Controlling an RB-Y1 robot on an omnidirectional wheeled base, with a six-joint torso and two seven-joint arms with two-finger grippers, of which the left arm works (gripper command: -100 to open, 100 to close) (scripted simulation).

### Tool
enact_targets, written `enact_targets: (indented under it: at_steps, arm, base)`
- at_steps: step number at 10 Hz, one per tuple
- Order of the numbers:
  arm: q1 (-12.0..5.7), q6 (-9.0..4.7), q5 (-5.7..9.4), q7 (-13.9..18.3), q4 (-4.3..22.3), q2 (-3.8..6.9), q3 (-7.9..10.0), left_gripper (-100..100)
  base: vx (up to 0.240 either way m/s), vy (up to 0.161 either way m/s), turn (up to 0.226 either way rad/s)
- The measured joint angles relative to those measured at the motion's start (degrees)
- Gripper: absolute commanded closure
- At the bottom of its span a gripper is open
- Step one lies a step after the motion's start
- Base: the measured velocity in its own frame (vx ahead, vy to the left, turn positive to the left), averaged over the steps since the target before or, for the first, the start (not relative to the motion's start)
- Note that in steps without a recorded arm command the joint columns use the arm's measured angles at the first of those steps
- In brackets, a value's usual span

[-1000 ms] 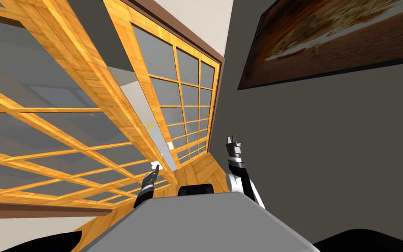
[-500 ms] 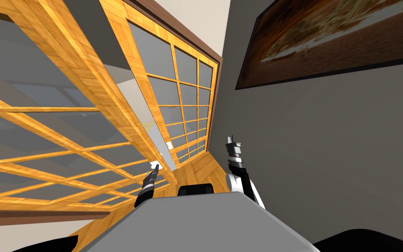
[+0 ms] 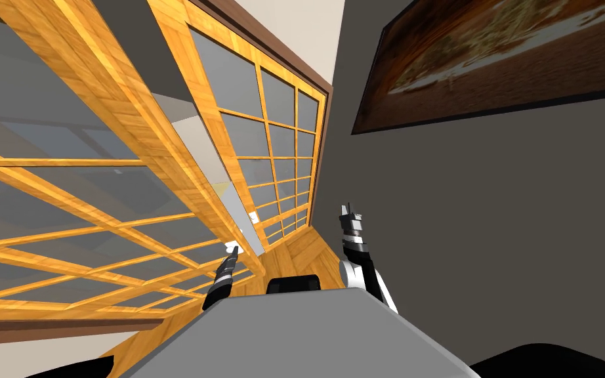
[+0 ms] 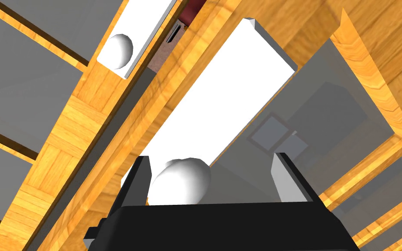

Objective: Pull the door open

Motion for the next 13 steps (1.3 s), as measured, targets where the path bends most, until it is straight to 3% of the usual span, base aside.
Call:
enact_targets:
  at_steps: [1,2,4,5,7,9,13]
  arm:
    - [-0.25,-0.01,0.11,0.87,0.55,0.23,-0.01,100]
    - [-0.99,-0.9,0.28,1.04,2.36,0.82,0.18,100]
    - [-0.77,0.06,0.52,4.0,1.28,1.0,-0.3,100]
    - [-0.84,-0.46,0.64,5.4,1.88,1.2,-0.43,100]
    - [-0.61,0.12,0.9,8.58,0.61,0.65,-0.87,100]
    - [-1.58,-1.01,1.16,10.11,2.66,1.06,-0.81,100]
    - [-0.23,1.08,1.13,13.38,-0.97,0.57,-1.58,100]
  base:
    - [-0.011,0.001,-0.002]
    - [-0.036,-0.001,-0.055]
    - [-0.045,0.016,-0.076]
    - [-0.034,0.019,-0.049]
    - [-0.059,0.027,-0.074]
    - [-0.02,-0.012,-0.01]
    - [-0.005,0.001,-0.014]
